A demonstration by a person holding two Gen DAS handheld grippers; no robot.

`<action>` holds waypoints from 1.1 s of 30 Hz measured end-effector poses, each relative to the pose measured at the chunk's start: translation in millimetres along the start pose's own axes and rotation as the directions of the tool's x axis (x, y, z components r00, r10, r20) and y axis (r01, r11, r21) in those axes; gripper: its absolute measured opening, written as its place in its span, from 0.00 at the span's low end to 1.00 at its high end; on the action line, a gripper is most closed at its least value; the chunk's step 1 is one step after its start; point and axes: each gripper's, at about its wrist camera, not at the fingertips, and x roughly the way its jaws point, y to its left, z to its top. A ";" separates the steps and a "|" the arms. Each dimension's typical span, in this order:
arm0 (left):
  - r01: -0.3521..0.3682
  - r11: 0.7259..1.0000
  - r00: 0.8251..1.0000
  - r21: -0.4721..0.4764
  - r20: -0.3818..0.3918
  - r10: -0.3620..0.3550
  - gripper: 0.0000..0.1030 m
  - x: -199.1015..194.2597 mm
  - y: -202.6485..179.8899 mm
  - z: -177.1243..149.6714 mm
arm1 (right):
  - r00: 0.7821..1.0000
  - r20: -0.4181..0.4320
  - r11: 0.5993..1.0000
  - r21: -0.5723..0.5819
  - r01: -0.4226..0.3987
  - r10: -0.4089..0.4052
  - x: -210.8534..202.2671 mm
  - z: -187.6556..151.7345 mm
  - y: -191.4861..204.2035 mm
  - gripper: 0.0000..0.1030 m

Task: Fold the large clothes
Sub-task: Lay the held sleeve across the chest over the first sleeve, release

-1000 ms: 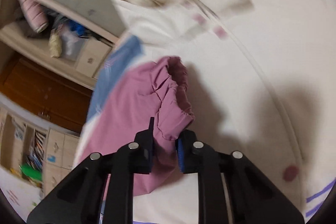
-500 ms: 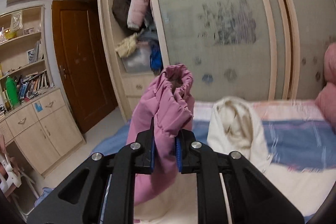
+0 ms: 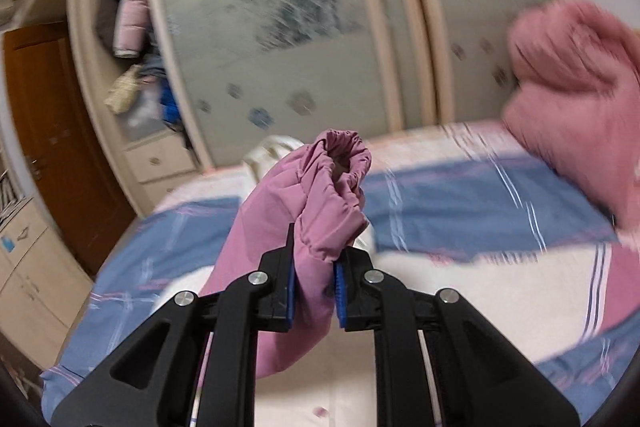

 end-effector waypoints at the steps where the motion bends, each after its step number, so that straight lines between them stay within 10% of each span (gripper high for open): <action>1: 0.002 1.000 1.000 0.002 -0.005 -0.002 0.98 1.2 -1.3 -0.5 | 1.000 -0.017 1.000 0.011 0.014 -0.014 6.2 -11.6 -9.8 0.14; 14: 0.008 1.000 0.999 0.013 -0.045 -0.007 0.98 9.0 -6.6 -5.5 | 0.952 -0.257 0.967 0.147 0.208 -0.165 84.4 -125.4 -99.9 0.21; 16: 0.010 1.000 0.999 0.013 -0.054 -0.009 0.98 10.5 -6.5 -6.9 | 0.937 -0.300 0.956 0.176 0.237 -0.177 92.2 -136.5 -112.6 0.35; 18: 0.009 1.000 0.998 0.017 -0.057 -0.008 0.98 10.9 -7.1 -7.7 | 0.932 -0.313 0.947 0.196 0.254 -0.185 94.1 -144.4 -120.4 0.78; 21: 0.009 1.000 0.998 0.021 -0.062 -0.008 0.98 11.9 -6.9 -8.1 | 0.943 -0.306 0.946 0.248 0.210 -0.129 85.6 -148.6 -124.8 0.86; 27: 0.005 1.000 0.997 0.020 -0.077 -0.004 0.98 12.8 -3.9 -8.0 | 0.991 -0.132 0.926 0.378 0.023 0.029 2.7 -141.7 -130.7 0.88; 33: -0.019 0.999 0.997 0.027 -0.068 0.021 0.98 5.4 1.8 -8.0 | 0.986 0.006 0.943 0.291 -0.164 0.169 -156.5 -180.2 -118.4 0.99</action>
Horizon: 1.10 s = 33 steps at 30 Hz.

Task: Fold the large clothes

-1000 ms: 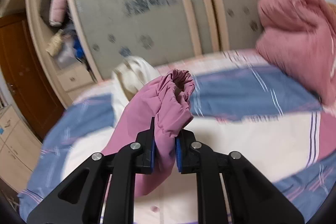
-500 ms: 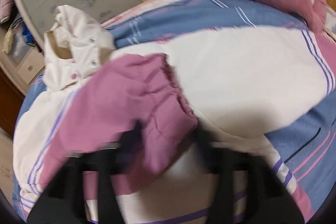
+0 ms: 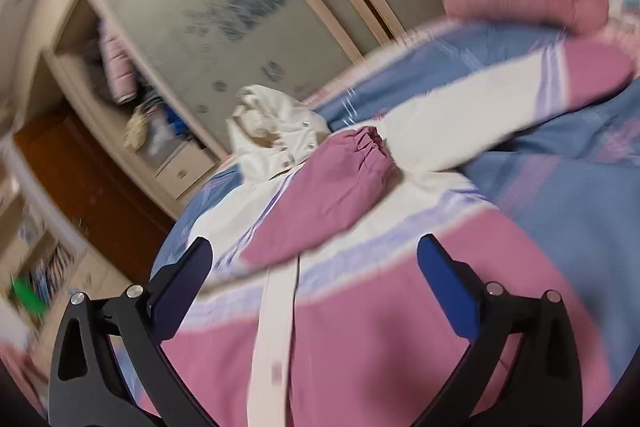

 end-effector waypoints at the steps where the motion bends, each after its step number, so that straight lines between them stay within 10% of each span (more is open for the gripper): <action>1: -0.004 1.000 1.000 -0.003 -0.002 0.004 0.98 -1.2 0.8 -0.1 | 1.000 0.026 0.998 -0.057 0.018 -0.017 -30.0 -13.9 4.9 0.99; 10: -0.045 0.999 0.998 0.021 0.043 0.044 0.98 -19.0 -0.9 -0.8 | 0.961 0.213 0.905 -0.349 0.244 -0.177 -159.5 -102.4 20.8 0.99; 33: -0.143 0.987 0.983 0.070 0.125 0.134 0.98 -57.8 -11.3 -16.4 | 0.965 0.164 0.853 -0.455 0.256 -0.203 -148.3 -132.6 18.6 0.99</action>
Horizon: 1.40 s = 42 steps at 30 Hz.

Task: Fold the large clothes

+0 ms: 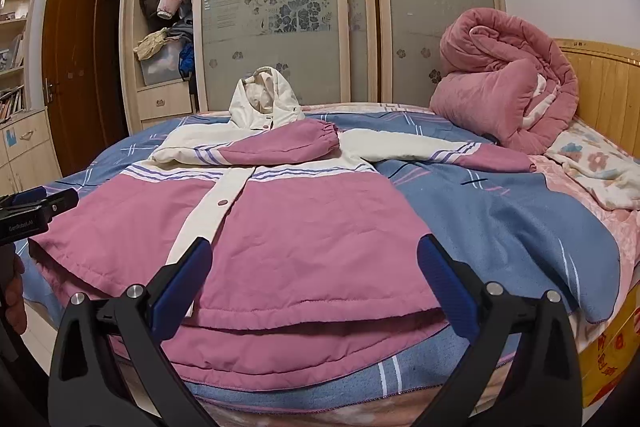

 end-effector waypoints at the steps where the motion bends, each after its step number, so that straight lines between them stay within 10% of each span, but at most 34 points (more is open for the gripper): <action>1: 0.005 1.000 1.000 0.001 -0.001 -0.005 0.98 -0.2 -0.3 -0.5 | 1.000 -0.002 1.000 0.005 -0.001 0.001 0.9 0.5 -0.9 0.99; 42: 0.049 0.999 0.999 0.020 0.006 -0.049 0.98 -5.5 -7.4 2.6 | 1.000 -0.017 1.000 0.022 0.010 -0.009 1.5 -0.8 -1.4 0.99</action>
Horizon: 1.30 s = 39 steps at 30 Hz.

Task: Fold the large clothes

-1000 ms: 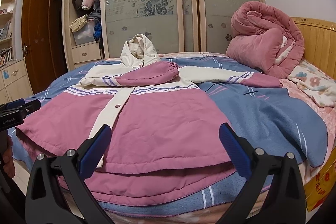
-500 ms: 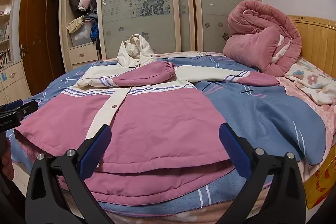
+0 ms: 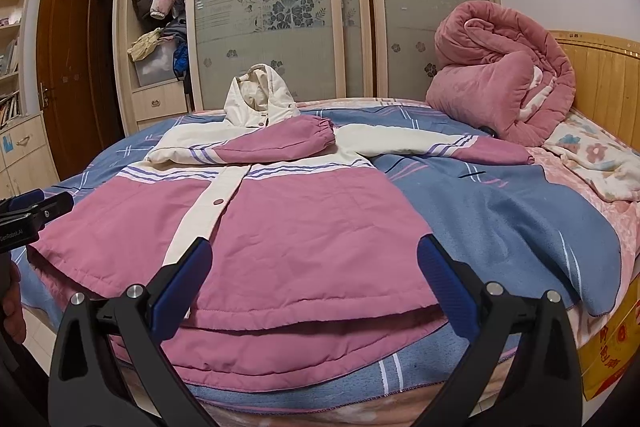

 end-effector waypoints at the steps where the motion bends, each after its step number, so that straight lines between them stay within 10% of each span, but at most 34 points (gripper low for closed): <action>1: 0.000 1.000 1.000 0.000 0.000 0.000 0.98 -0.1 -0.1 -0.1 | 1.000 -0.001 1.000 0.001 -0.001 0.001 0.0 0.1 -0.1 0.99; 15: 0.007 1.000 1.000 -0.005 -0.016 -0.007 0.98 7.3 -0.5 -1.3 | 1.000 -0.017 0.999 0.040 0.010 -0.009 6.9 5.2 -10.8 0.99; 21: 0.019 1.000 1.000 -0.017 -0.021 -0.019 0.98 13.8 2.0 0.2 | 0.993 -0.076 0.960 0.273 -0.065 0.089 22.9 29.9 -58.7 0.99; 31: 0.045 0.999 0.998 -0.030 -0.036 -0.047 0.98 24.0 7.7 0.8 | 0.988 -0.030 0.668 0.740 -0.078 0.149 118.6 102.0 -242.6 0.99; 39: 0.049 0.999 0.996 -0.012 -0.068 -0.049 0.98 41.0 3.7 0.2 | 0.997 -0.073 0.466 0.883 0.047 0.038 200.8 81.3 -359.7 0.82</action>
